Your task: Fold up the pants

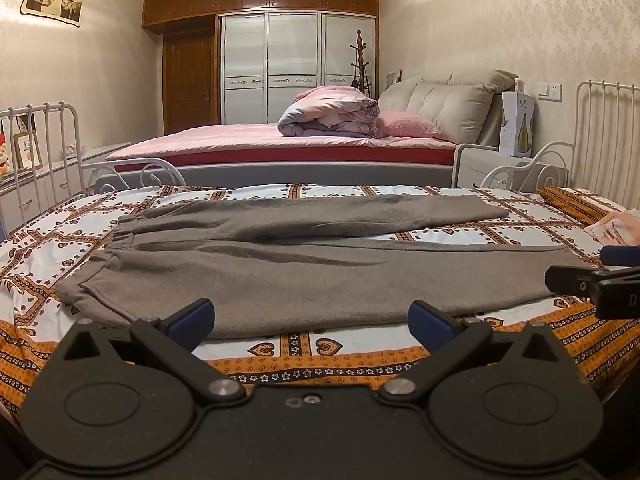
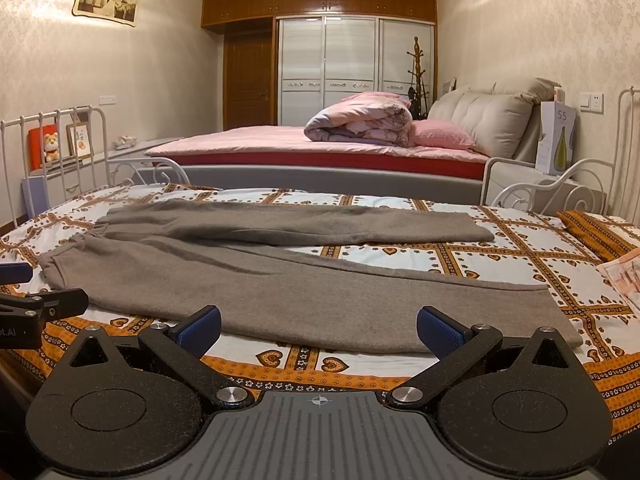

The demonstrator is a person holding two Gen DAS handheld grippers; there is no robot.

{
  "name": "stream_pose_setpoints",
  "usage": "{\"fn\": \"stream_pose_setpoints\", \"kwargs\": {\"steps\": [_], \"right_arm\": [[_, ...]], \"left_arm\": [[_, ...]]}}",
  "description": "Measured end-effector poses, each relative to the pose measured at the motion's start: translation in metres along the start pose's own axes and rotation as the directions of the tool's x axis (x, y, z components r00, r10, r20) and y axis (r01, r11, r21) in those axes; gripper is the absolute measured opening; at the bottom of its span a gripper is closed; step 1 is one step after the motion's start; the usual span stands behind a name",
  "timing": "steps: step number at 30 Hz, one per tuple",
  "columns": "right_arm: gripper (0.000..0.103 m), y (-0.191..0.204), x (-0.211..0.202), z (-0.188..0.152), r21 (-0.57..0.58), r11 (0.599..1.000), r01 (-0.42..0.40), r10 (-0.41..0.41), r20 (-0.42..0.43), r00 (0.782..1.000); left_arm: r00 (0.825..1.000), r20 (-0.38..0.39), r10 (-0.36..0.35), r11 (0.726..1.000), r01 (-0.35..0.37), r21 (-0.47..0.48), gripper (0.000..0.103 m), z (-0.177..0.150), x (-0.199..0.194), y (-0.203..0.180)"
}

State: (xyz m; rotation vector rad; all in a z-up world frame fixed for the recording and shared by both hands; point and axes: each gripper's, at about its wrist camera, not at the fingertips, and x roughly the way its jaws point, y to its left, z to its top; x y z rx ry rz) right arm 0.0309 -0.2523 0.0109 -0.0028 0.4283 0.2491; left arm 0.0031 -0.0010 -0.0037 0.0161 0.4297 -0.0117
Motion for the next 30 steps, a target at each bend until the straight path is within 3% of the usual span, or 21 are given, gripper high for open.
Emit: {"fn": "stream_pose_setpoints", "kwargs": {"steps": [30], "right_arm": [[0.103, -0.0017, 0.0015, -0.0005, 0.003, 1.0, -0.001, 0.001, 0.001, 1.0]], "left_arm": [[1.0, -0.003, -0.005, 1.0, 0.005, 0.007, 0.097, -0.0013, 0.0006, -0.0003]]}}
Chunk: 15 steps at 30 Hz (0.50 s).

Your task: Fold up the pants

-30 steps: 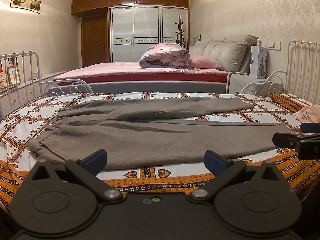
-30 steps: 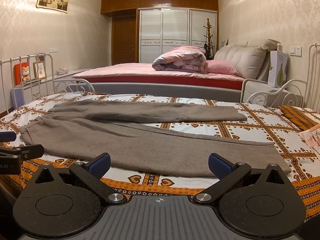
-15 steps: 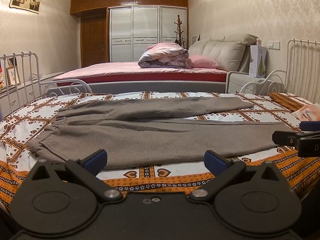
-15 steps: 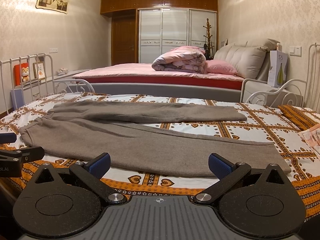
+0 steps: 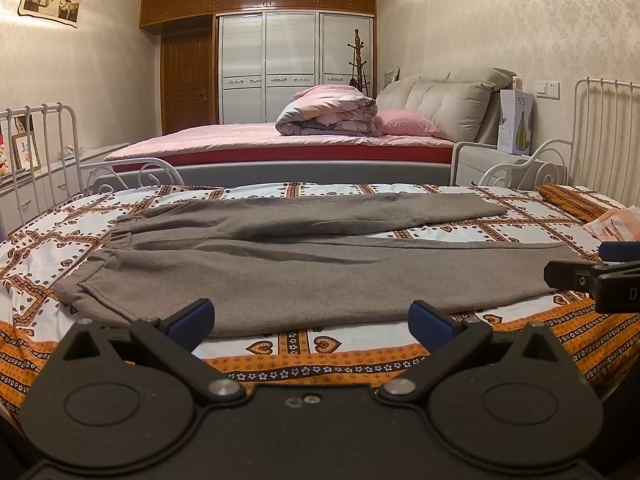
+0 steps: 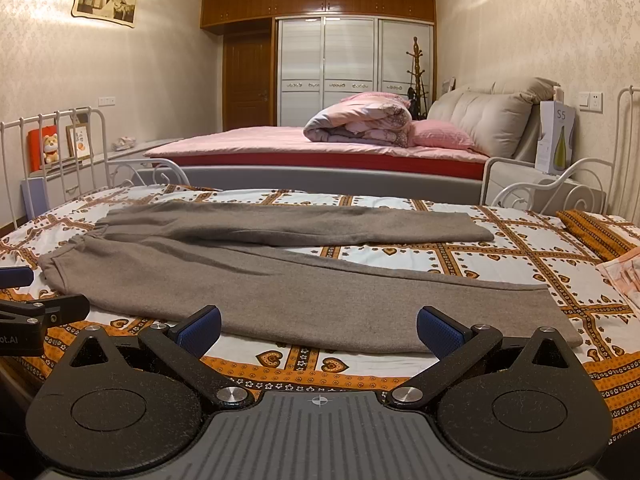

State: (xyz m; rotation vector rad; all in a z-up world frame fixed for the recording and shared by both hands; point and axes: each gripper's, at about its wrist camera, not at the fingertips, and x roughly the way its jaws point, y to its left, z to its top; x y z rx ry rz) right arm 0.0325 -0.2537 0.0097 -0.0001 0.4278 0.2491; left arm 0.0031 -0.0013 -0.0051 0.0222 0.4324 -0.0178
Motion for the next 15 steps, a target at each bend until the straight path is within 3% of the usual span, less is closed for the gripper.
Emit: {"fn": "stream_pose_setpoints", "kwargs": {"steps": [15], "right_arm": [[0.103, 0.0006, 0.0009, -0.0011, 0.001, 1.0, 0.0, 0.0, -0.001, 1.0]], "left_arm": [[1.0, 0.0, -0.001, 1.0, 0.001, 0.003, 0.097, -0.0008, -0.0001, 0.0]]}}
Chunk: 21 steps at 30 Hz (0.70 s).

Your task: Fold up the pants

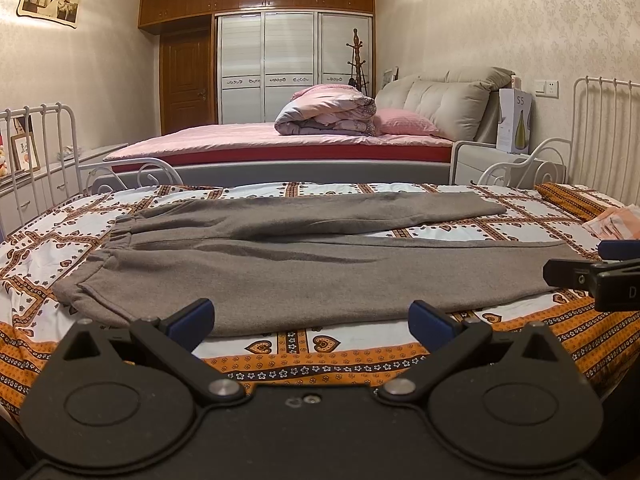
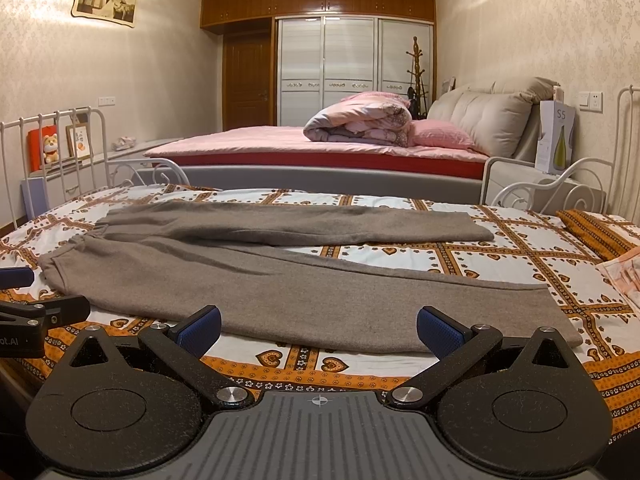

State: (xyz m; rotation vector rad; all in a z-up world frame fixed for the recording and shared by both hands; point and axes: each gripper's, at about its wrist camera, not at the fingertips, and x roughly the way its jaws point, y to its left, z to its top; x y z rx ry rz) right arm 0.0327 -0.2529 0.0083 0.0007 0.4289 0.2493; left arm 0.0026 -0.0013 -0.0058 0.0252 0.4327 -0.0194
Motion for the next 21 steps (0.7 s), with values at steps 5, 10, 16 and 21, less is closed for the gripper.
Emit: {"fn": "stream_pose_setpoints", "kwargs": {"steps": [5, 10, 16, 21], "right_arm": [[0.103, -0.0003, 0.0001, 0.0001, -0.002, 1.0, 0.002, -0.002, -0.001, 1.0], [0.103, -0.0002, 0.0001, 0.0001, -0.003, 1.0, 0.001, -0.001, -0.002, 1.0], [0.103, 0.0002, 0.0004, -0.0002, -0.005, 1.0, 0.002, -0.002, -0.003, 1.0], [0.103, 0.0, 0.0006, -0.0004, -0.004, 1.0, -0.002, 0.002, -0.004, 1.0]], "left_arm": [[1.0, -0.002, -0.003, 1.0, 0.003, -0.001, 0.097, -0.0004, -0.0001, 0.0004], [1.0, -0.002, -0.003, 1.0, 0.003, -0.002, 0.097, -0.0008, 0.0003, 0.0002], [1.0, -0.004, -0.002, 1.0, 0.002, 0.001, 0.097, -0.0016, 0.0016, 0.0006], [0.999, -0.035, 0.014, 1.0, -0.014, -0.016, 0.097, 0.0018, 0.0049, 0.0052]]}}
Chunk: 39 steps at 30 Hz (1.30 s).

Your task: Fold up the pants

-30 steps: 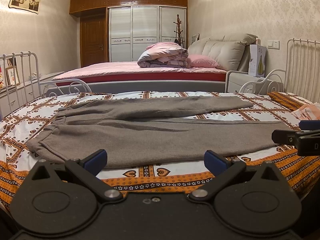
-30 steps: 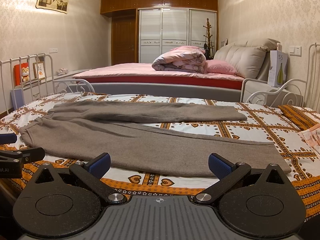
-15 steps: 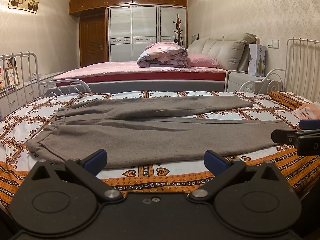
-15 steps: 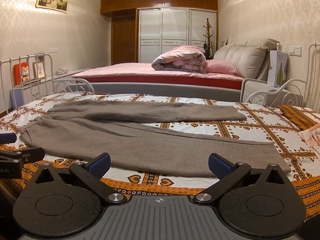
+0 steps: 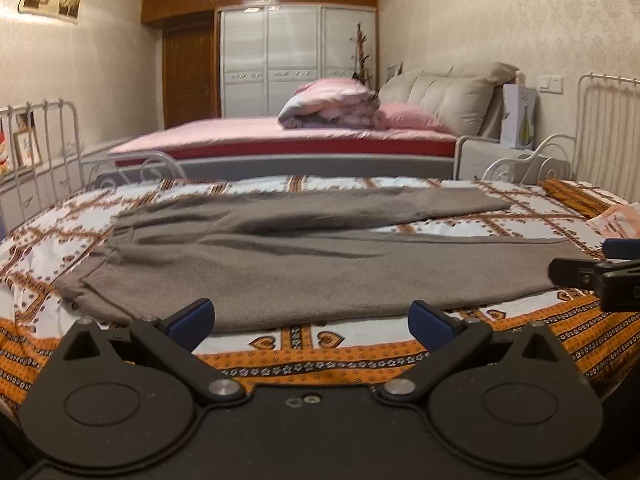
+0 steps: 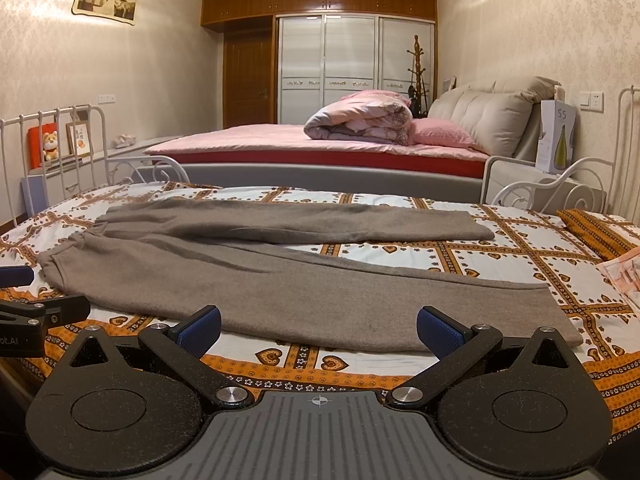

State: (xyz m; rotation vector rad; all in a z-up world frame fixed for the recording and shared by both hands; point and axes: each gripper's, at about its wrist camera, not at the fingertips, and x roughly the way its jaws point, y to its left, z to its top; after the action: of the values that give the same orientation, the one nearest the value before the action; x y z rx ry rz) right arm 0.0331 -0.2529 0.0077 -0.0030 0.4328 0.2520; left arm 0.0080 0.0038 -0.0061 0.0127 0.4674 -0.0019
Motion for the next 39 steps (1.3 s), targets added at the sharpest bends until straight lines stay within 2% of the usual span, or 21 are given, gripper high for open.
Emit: {"fn": "stream_pose_setpoints", "kwargs": {"steps": [4, 8, 12, 14, 17, 19, 21, 22, 24, 29, 31, 32, 36, 39], "right_arm": [[0.103, -0.009, 0.0, 0.01, 0.038, 0.998, -0.045, 0.045, 0.01, 0.999], [0.103, -0.015, 0.018, 0.035, -0.006, 0.995, -0.1, 0.101, 0.012, 0.995], [0.103, -0.02, 0.059, 0.069, -0.02, 0.988, -0.155, 0.155, 0.019, 0.988], [0.103, -0.017, 0.086, 0.086, -0.029, 0.985, -0.17, 0.17, 0.023, 0.985], [0.103, -0.004, 0.142, 0.11, -0.057, 0.975, -0.217, 0.215, -0.038, 0.976], [0.103, 0.007, 0.176, 0.12, -0.087, 0.964, -0.25, 0.245, -0.059, 0.968], [0.103, 0.02, 0.211, 0.131, -0.14, 0.957, -0.255, 0.249, -0.059, 0.967], [0.103, 0.027, 0.232, 0.138, -0.157, 0.952, -0.262, 0.255, -0.063, 0.965], [0.103, 0.039, 0.275, 0.151, -0.17, 0.942, -0.288, 0.277, -0.087, 0.957], [0.103, 0.078, 0.378, 0.178, -0.22, 0.908, -0.356, 0.333, -0.136, 0.933], [0.083, 0.096, 0.419, 0.183, -0.246, 0.889, -0.386, 0.353, -0.168, 0.92], [0.08, 0.104, 0.441, 0.185, -0.257, 0.882, -0.395, 0.353, -0.193, 0.915], [0.079, 0.118, 0.507, 0.181, -0.291, 0.864, -0.411, 0.347, -0.247, 0.905], [0.079, 0.119, 0.534, 0.174, -0.315, 0.853, -0.417, 0.338, -0.275, 0.9]], "left_arm": [[0.999, 0.004, 0.04, 0.996, -0.039, -0.083, 0.097, 0.018, 0.005, 0.031], [0.998, 0.021, 0.06, 0.988, -0.057, -0.14, 0.097, 0.047, 0.027, 0.079], [0.994, -0.017, 0.111, 0.988, -0.112, -0.105, 0.097, 0.073, 0.063, 0.122], [0.995, -0.039, 0.092, 0.987, -0.096, -0.127, 0.097, 0.082, 0.084, 0.146], [0.987, -0.075, 0.142, 0.978, -0.152, -0.146, 0.089, 0.096, 0.119, 0.179], [0.986, -0.099, 0.134, 0.978, -0.148, -0.149, 0.084, 0.107, 0.147, 0.203], [0.978, -0.132, 0.159, 0.973, -0.178, -0.147, 0.07, 0.117, 0.182, 0.229], [0.976, -0.147, 0.163, 0.971, -0.185, -0.15, 0.067, 0.121, 0.198, 0.24], [0.974, -0.17, 0.15, 0.968, -0.179, -0.175, 0.054, 0.126, 0.23, 0.265], [0.961, -0.245, 0.131, 0.97, -0.175, -0.17, 0.05, 0.121, 0.313, 0.308], [0.946, -0.285, 0.154, 0.974, -0.195, -0.12, 0.047, 0.115, 0.341, 0.316], [0.942, -0.293, 0.163, 0.973, -0.202, -0.108, 0.049, 0.112, 0.35, 0.319], [0.943, -0.299, 0.146, 0.977, -0.185, -0.108, 0.049, 0.116, 0.374, 0.333], [0.944, -0.307, 0.124, 0.979, -0.166, -0.117, 0.049, 0.122, 0.385, 0.339]]}}
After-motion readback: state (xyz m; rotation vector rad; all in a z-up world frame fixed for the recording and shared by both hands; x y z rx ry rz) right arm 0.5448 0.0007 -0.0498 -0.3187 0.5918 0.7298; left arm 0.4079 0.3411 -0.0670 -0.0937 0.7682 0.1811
